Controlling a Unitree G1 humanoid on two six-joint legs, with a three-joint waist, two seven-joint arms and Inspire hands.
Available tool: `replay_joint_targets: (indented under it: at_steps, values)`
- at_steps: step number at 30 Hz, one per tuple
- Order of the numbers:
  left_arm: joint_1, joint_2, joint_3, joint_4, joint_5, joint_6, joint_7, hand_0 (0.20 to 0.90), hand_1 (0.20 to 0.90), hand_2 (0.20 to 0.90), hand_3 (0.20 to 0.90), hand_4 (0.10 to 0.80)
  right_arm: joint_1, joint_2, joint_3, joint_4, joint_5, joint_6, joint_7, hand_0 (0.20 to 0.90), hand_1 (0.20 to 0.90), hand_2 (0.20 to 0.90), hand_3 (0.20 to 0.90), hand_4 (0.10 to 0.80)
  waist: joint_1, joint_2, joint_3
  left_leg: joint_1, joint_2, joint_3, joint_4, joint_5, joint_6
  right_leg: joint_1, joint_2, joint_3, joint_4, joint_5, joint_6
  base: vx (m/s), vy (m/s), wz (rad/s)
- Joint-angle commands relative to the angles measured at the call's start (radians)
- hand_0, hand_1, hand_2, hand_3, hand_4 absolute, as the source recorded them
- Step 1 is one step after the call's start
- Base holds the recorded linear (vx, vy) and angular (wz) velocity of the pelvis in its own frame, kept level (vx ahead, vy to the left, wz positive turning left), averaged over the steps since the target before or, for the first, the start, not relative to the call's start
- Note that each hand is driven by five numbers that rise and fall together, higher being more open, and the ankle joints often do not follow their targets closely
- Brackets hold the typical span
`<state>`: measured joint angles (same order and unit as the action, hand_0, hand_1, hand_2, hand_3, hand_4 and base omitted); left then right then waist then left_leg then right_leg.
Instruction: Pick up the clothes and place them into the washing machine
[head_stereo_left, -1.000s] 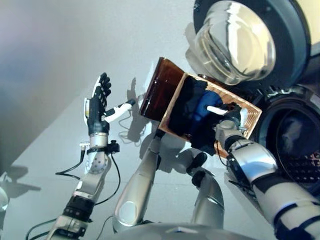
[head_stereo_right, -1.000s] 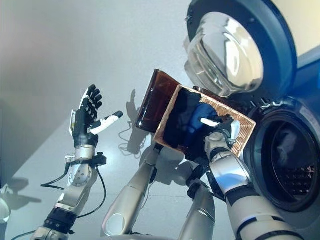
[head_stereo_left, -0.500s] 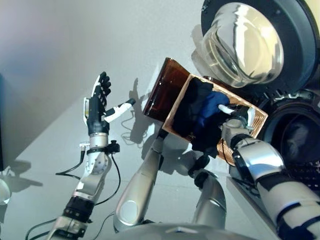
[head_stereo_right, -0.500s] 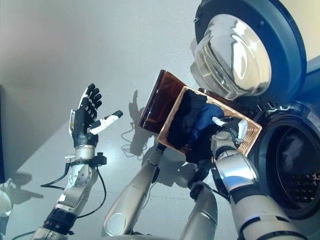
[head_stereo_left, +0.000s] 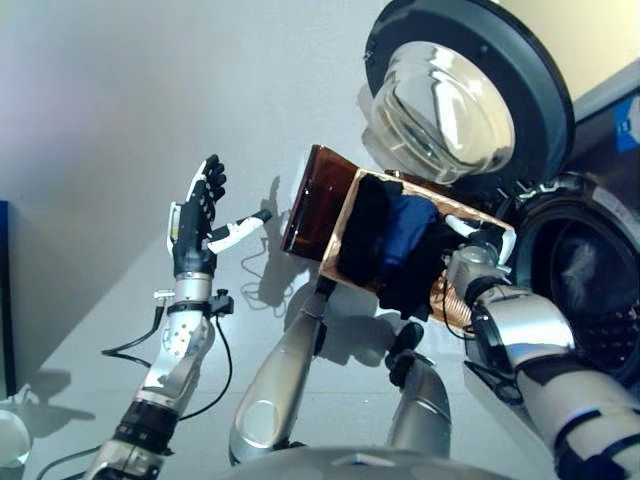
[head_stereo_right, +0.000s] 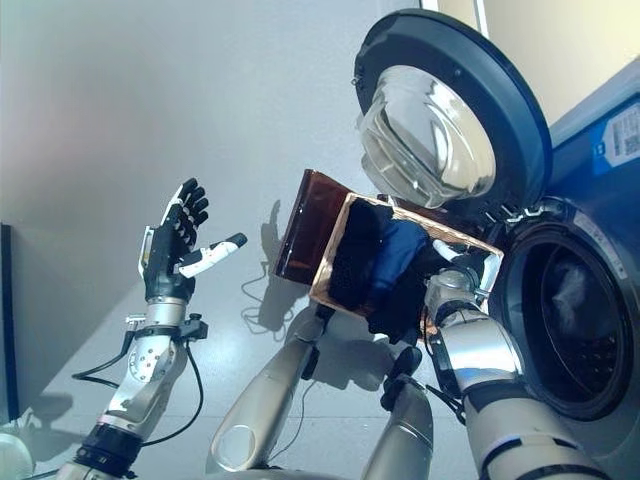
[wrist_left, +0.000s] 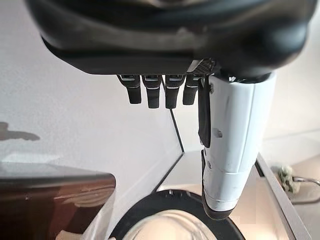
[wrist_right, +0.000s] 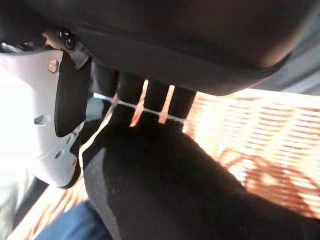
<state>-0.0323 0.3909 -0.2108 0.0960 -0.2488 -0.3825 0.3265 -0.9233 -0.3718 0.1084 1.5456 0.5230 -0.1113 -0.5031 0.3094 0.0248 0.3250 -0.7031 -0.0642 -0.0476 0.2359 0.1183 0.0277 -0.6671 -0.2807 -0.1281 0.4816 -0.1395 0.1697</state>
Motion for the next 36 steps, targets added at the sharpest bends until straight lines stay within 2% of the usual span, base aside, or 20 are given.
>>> replay_joint_targets:
  at_steps: [1, 5, 6, 7, 16, 17, 18, 26, 27, 36]
  values:
    - [0.046, 0.02, 0.065, -0.042, -0.025, -0.095, -0.003, 0.9, 0.9, 0.9, 0.9, 0.8, 0.057, -0.084, 0.038, -0.034, 0.003, -0.073, -0.042, 0.2, 0.2, 0.2, 0.2, 0.3, -0.033, 0.035, -0.069, -0.073, -0.01, 0.028, 0.102, -0.183, -0.036, 0.156, 0.018, -0.013, -0.262, 0.086, -0.089, -0.025, 0.009, -0.18]
    - [0.063, 0.021, 0.06, -0.036, -0.035, -0.093, -0.02, 0.9, 0.9, 0.9, 0.9, 0.8, 0.069, -0.091, 0.03, -0.034, 0.0, -0.08, -0.051, 0.2, 0.2, 0.2, 0.2, 0.3, -0.046, 0.056, -0.08, -0.054, -0.01, 0.039, 0.089, -0.176, -0.035, 0.161, 0.013, 0.002, -0.273, 0.097, -0.086, -0.041, 0.034, -0.24]
    - [0.068, 0.024, 0.057, -0.04, -0.041, -0.09, -0.03, 0.9, 0.9, 0.9, 0.9, 0.8, 0.078, -0.091, 0.027, -0.037, -0.003, -0.082, -0.052, 0.2, 0.2, 0.2, 0.2, 0.3, -0.052, 0.072, -0.081, -0.054, -0.008, 0.052, 0.082, -0.142, -0.029, 0.152, 0.012, 0.002, -0.279, 0.124, -0.088, -0.102, 0.044, -0.2]
    - [0.074, 0.025, 0.057, -0.041, -0.044, -0.09, -0.033, 0.9, 0.9, 0.9, 0.9, 0.8, 0.082, -0.088, 0.026, -0.038, -0.005, -0.082, -0.052, 0.2, 0.2, 0.2, 0.2, 0.3, -0.054, 0.076, -0.084, -0.047, -0.007, 0.055, 0.081, -0.143, -0.029, 0.155, 0.011, 0.007, -0.279, 0.125, -0.087, -0.1, 0.053, -0.11]
    - [0.091, 0.028, 0.046, -0.044, -0.059, -0.082, -0.054, 0.9, 0.9, 0.9, 0.9, 0.8, 0.099, -0.074, 0.044, -0.046, -0.019, -0.085, -0.039, 0.2, 0.2, 0.2, 0.2, 0.3, -0.068, 0.095, -0.098, -0.025, -0.002, 0.069, 0.068, -0.135, -0.027, 0.16, 0.013, 0.025, -0.289, 0.134, -0.084, -0.006, 0.005, -0.12]
    - [0.092, 0.029, 0.042, -0.047, -0.058, -0.081, -0.06, 0.9, 0.9, 0.9, 0.9, 0.8, 0.1, -0.071, 0.053, -0.036, -0.017, -0.076, -0.02, 0.414, 0.414, 0.414, 0.414, 0.453, -0.067, 0.096, -0.098, -0.027, -0.002, 0.069, 0.07, -0.135, -0.027, 0.156, 0.013, 0.025, -0.286, 0.134, -0.086, 0.0, 0.0, 0.0]
    - [0.092, 0.029, 0.04, -0.045, -0.061, -0.079, -0.064, 0.9, 0.9, 0.9, 0.9, 0.8, 0.095, -0.072, 0.063, -0.03, -0.024, -0.071, -0.016, 0.9, 0.9, 0.9, 0.9, 0.8, -0.068, 0.098, -0.098, -0.029, -0.002, 0.069, 0.072, -0.134, -0.026, 0.151, 0.014, 0.026, -0.282, 0.133, -0.087, -0.036, -0.015, -0.02]
    - [0.12, 0.027, 0.048, -0.063, -0.065, -0.058, -0.092, 0.9, 0.9, 0.9, 0.9, 0.8, 0.079, -0.037, 0.149, 0.016, -0.124, -0.026, 0.0, 0.9, 0.9, 0.9, 0.9, 0.8, -0.064, 0.098, -0.091, -0.043, 0.005, 0.062, 0.073, -0.127, -0.029, 0.128, 0.021, 0.022, -0.265, 0.128, -0.093, 0.013, -0.005, 0.01]
    - [0.123, 0.026, 0.049, -0.061, -0.063, -0.057, -0.091, 0.9, 0.9, 0.9, 0.9, 0.8, 0.083, -0.032, 0.168, 0.019, -0.155, -0.017, -0.003, 0.9, 0.9, 0.9, 0.9, 0.8, -0.062, 0.09, -0.091, -0.037, 0.003, 0.053, 0.081, -0.158, -0.037, 0.14, 0.021, 0.023, -0.257, 0.1, -0.091, 0.111, -0.046, 0.09]
    - [0.117, 0.014, 0.058, -0.075, -0.047, -0.052, -0.1, 0.9, 0.9, 0.9, 0.9, 0.8, 0.109, -0.027, 0.174, 0.04, -0.183, 0.015, 0.021, 0.9, 0.9, 0.9, 0.9, 0.8, -0.044, 0.066, -0.074, -0.059, -0.007, 0.038, 0.101, -0.165, -0.036, 0.143, 0.015, 0.004, -0.243, 0.09, -0.092, 0.02, -0.009, 0.06]
